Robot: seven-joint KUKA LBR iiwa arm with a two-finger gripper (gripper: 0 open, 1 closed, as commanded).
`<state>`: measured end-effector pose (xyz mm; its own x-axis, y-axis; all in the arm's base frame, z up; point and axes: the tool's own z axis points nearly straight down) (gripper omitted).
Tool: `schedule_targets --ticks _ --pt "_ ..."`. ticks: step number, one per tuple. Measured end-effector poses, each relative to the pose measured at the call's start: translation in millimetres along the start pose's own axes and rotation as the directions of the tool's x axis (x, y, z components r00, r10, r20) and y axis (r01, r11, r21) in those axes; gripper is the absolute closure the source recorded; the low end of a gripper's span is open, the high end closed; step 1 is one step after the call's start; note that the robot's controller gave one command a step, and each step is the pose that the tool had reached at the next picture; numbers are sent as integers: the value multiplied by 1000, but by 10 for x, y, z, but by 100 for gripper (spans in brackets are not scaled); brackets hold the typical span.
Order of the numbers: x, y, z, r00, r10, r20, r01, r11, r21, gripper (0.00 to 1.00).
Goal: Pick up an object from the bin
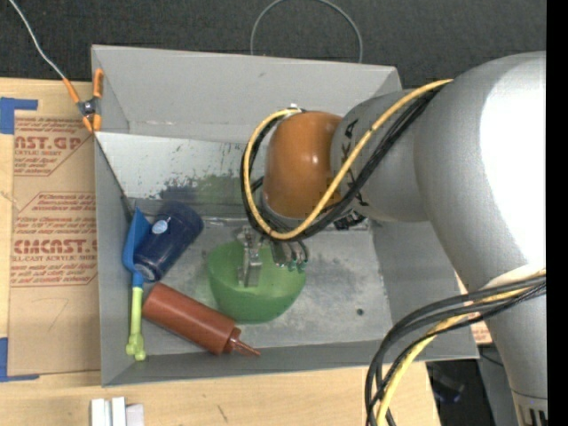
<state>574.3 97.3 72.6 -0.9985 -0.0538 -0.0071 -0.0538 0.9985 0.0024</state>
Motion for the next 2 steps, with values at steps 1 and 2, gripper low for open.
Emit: schedule_targets --ticks 1,2 --pt "12 -54 -551 1000 19 7 -19 1000 -1 100" --pt "111 -99 -1670 998 59 1 -59 998 -1 100"
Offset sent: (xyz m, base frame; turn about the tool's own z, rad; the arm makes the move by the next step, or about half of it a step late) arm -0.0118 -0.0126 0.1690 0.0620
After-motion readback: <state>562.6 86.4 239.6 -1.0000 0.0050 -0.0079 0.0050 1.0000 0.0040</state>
